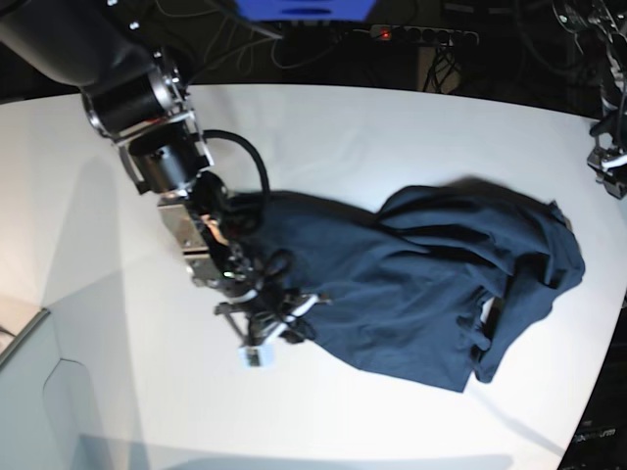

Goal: Layout the t-shirt on the table in an organized manner, then fold the t-shirt properly
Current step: 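Grasp the shirt corner with the right gripper and drag it outward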

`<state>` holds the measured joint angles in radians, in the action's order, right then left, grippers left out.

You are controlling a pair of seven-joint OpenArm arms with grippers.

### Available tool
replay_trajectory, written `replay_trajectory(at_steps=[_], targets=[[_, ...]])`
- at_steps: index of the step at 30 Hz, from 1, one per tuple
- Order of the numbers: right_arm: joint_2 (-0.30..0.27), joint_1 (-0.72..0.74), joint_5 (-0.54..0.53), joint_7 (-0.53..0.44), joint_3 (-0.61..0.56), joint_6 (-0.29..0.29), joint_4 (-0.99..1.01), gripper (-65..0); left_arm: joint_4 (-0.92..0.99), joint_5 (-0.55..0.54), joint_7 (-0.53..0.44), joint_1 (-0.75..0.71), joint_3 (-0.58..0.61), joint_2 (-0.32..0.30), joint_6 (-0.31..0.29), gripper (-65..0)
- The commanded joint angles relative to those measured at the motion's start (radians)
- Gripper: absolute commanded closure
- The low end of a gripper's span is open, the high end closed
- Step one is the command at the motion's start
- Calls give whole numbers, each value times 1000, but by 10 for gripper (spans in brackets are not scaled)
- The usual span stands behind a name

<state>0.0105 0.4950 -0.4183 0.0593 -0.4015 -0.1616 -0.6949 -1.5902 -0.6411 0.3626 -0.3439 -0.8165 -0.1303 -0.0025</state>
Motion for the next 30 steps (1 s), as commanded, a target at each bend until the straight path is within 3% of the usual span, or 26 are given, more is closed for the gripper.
replay_trajectory(at_steps=[1, 6, 12, 18, 21, 23, 30], targets=[[12, 26, -1, 1, -17, -11, -7, 0, -20, -4, -23, -8, -7, -15, -3, -401], [76, 58, -1, 9, -53, -11, 134, 0, -16, -4, -23, -8, -7, -15, -3, -401], [81, 126, -1, -46, -47, -5, 383, 0, -16, -4, -23, -4, -7, -13, -3, -401], [-4, 136, -1, -140, -47, 211, 429, 0, -14, -6, -23, -1, 1, -9, -3, -402], [-47, 138, -7, -181, -46, 290, 429, 0, -14, -6, -23, -1, 41, -7, -3, -403], [-63, 138, -7, -210, -46, 317, 429, 0, -3, -6, -23, -1, 73, -7, -3, -403], [-66, 87, -7, -375, -44, 320, 396, 0, 83, -6, -30, 65, 280, -7, -3, -403]])
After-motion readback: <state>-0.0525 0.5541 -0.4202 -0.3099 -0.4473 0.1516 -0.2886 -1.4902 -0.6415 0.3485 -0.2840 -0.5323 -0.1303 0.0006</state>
